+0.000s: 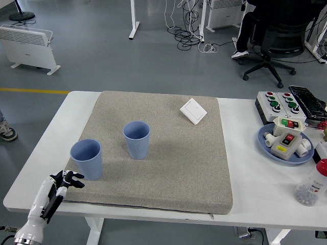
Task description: Push cup pick cup insert cup
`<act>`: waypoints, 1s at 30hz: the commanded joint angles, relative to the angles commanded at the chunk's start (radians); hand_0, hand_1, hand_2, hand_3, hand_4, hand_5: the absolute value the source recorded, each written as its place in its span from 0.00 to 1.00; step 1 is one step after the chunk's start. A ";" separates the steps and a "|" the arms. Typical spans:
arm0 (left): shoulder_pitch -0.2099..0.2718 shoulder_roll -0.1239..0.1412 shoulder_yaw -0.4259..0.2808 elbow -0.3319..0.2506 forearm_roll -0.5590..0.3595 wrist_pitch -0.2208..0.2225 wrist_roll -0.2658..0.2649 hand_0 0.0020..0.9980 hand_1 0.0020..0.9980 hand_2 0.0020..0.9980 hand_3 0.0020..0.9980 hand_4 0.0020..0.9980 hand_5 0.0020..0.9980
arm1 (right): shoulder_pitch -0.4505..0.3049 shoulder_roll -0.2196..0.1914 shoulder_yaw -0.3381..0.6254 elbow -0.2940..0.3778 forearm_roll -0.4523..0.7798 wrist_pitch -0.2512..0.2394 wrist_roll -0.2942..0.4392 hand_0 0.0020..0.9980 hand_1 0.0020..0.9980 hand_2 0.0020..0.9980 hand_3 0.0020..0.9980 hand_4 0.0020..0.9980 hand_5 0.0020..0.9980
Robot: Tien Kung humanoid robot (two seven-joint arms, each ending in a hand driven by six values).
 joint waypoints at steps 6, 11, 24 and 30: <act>-0.027 -0.008 0.017 0.022 0.023 -0.010 0.018 0.51 0.45 0.44 0.49 0.59 1.00 | 0.000 0.000 0.001 0.000 -0.003 0.000 0.000 0.69 0.59 0.62 0.55 0.10 0.48; -0.052 -0.011 0.024 0.053 0.075 -0.029 0.049 0.56 0.47 0.45 0.49 0.59 1.00 | 0.000 0.001 -0.001 0.000 -0.003 0.001 -0.002 0.69 0.59 0.62 0.55 0.10 0.48; -0.089 -0.012 0.023 0.086 0.122 -0.022 0.058 0.63 0.50 0.46 0.49 0.60 1.00 | -0.006 0.001 -0.004 0.000 -0.002 0.001 -0.004 0.69 0.59 0.62 0.55 0.10 0.48; -0.102 -0.006 0.025 0.108 0.136 -0.030 0.081 0.65 0.52 0.49 0.50 0.60 1.00 | -0.009 0.000 -0.003 0.000 -0.003 0.002 -0.005 0.69 0.59 0.62 0.55 0.10 0.48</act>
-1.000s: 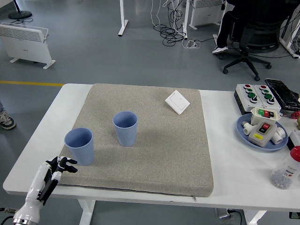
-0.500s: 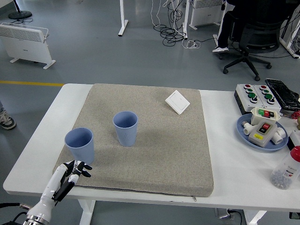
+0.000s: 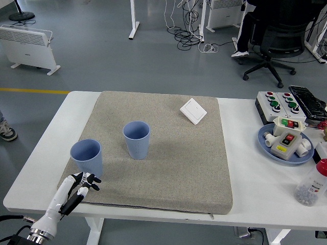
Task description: Push cup pick cup insert cup
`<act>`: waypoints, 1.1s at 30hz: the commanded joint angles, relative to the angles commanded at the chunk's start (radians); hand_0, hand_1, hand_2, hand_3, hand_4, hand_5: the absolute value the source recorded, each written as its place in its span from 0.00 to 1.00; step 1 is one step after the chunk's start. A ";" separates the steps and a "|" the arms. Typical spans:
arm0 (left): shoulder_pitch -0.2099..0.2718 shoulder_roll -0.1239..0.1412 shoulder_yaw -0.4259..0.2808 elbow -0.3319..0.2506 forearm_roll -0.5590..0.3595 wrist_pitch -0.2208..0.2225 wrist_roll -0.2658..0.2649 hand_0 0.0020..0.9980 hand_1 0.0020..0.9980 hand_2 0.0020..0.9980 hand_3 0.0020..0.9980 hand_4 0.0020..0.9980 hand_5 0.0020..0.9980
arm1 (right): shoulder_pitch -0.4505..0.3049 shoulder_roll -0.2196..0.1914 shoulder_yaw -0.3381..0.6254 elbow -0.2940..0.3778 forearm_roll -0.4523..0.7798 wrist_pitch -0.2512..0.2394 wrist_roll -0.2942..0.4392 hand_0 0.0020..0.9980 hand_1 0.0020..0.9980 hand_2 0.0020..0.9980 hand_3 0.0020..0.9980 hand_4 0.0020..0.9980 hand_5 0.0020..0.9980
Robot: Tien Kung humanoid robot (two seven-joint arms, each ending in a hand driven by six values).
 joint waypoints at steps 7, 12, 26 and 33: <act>-0.015 -0.003 0.005 0.030 0.006 -0.002 -0.001 0.66 0.53 0.49 0.50 0.60 1.00 | -0.006 0.000 -0.001 0.000 -0.002 0.000 -0.002 0.69 0.59 0.62 0.55 0.10 0.47; -0.032 -0.002 0.009 0.046 -0.003 0.001 -0.005 0.66 0.53 0.49 0.50 0.60 1.00 | -0.010 0.001 -0.002 0.000 -0.003 -0.001 -0.003 0.69 0.59 0.62 0.55 0.10 0.48; -0.093 0.002 0.015 0.093 0.016 0.002 -0.005 0.66 0.53 0.50 0.50 0.61 1.00 | -0.003 0.003 -0.002 0.000 0.000 0.001 -0.001 0.69 0.59 0.62 0.55 0.10 0.47; -0.129 0.006 0.025 0.131 0.026 0.002 -0.008 0.67 0.53 0.50 0.51 0.61 1.00 | -0.001 0.005 -0.004 0.000 0.000 0.001 -0.002 0.69 0.59 0.62 0.55 0.10 0.47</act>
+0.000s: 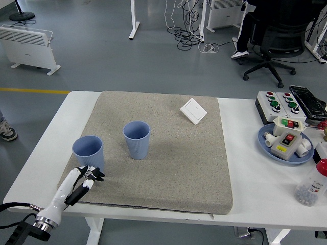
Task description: Push cup pick cup insert cup
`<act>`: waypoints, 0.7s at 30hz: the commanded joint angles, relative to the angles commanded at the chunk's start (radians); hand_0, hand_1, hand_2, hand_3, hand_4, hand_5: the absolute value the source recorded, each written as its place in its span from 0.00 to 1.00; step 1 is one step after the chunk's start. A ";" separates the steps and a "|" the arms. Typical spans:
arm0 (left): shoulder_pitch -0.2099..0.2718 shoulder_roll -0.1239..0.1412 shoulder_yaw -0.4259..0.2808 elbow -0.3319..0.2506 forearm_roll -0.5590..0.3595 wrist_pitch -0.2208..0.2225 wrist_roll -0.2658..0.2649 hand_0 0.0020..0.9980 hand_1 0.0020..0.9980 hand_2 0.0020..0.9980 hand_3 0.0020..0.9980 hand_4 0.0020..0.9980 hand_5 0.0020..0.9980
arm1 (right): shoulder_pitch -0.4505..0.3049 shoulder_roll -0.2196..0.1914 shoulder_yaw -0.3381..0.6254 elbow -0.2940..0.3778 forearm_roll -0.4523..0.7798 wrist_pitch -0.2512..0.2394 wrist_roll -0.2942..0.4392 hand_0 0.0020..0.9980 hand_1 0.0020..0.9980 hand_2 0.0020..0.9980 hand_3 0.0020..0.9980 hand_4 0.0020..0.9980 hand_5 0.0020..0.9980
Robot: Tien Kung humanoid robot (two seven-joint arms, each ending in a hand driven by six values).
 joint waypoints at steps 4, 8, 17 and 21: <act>-0.027 0.001 0.008 0.020 0.008 0.000 0.000 0.67 0.53 0.50 0.51 0.61 1.00 | 0.000 0.000 -0.002 0.000 0.000 0.000 0.000 0.69 0.59 0.62 0.55 0.10 0.47; -0.060 0.002 0.019 0.053 0.008 0.004 -0.003 0.67 0.53 0.50 0.51 0.61 1.00 | -0.001 0.000 -0.005 0.000 0.002 0.000 0.000 0.69 0.59 0.62 0.55 0.10 0.47; -0.130 -0.018 0.020 0.128 0.022 0.012 -0.014 0.68 0.53 0.50 0.51 0.61 1.00 | 0.000 0.001 -0.010 0.000 0.003 0.000 0.001 0.69 0.59 0.62 0.55 0.10 0.47; -0.162 -0.021 0.027 0.158 0.027 0.012 -0.017 0.68 0.53 0.50 0.51 0.61 1.00 | 0.000 0.002 -0.011 0.000 0.002 0.000 0.001 0.69 0.59 0.62 0.55 0.10 0.47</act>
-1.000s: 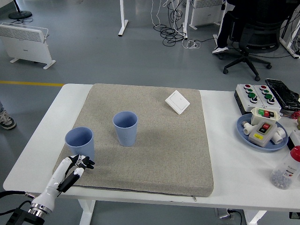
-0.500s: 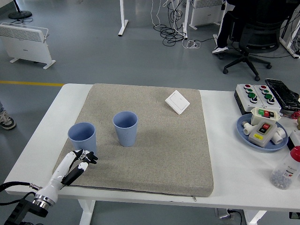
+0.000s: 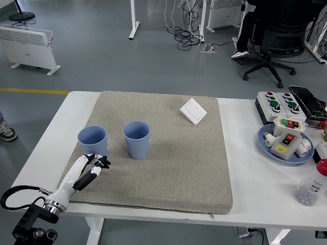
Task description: Push cup pick cup insert cup
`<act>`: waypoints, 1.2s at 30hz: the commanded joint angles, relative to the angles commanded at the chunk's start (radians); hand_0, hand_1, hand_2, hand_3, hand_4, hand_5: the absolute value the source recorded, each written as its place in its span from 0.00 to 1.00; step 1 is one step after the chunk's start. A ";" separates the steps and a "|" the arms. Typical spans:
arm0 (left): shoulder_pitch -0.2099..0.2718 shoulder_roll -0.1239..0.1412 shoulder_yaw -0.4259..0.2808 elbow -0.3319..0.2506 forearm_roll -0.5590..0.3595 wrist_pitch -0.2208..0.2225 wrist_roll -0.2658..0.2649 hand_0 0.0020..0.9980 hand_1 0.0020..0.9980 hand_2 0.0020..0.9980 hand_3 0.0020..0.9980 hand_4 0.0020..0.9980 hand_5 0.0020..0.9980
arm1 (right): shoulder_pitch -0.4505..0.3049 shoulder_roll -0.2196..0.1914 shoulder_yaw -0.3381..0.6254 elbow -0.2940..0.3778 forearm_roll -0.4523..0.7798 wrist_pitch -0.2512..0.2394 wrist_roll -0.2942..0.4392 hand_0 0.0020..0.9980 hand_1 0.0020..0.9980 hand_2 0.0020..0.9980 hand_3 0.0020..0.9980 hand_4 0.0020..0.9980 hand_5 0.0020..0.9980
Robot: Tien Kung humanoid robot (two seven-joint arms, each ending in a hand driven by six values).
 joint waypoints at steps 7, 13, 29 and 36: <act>-0.053 -0.017 -0.005 0.057 0.003 0.000 -0.007 0.68 0.53 0.50 0.51 0.61 1.00 | -0.002 0.001 -0.004 0.000 -0.001 0.000 0.000 0.69 0.59 0.62 0.55 0.10 0.47; -0.095 -0.040 -0.019 0.118 0.011 0.000 -0.018 0.69 0.54 0.50 0.50 0.61 1.00 | -0.004 0.001 -0.011 0.000 0.000 0.001 -0.002 0.69 0.59 0.62 0.55 0.10 0.47; -0.238 -0.050 -0.015 0.295 0.021 0.005 -0.046 0.70 0.54 0.51 0.51 0.61 1.00 | 0.003 -0.001 -0.030 0.000 0.005 0.006 -0.004 0.69 0.59 0.62 0.55 0.10 0.48; -0.272 -0.054 -0.007 0.357 0.023 -0.001 -0.052 0.72 0.57 0.52 0.51 0.61 1.00 | 0.000 -0.001 -0.040 0.000 0.006 0.008 -0.005 0.69 0.59 0.62 0.55 0.10 0.47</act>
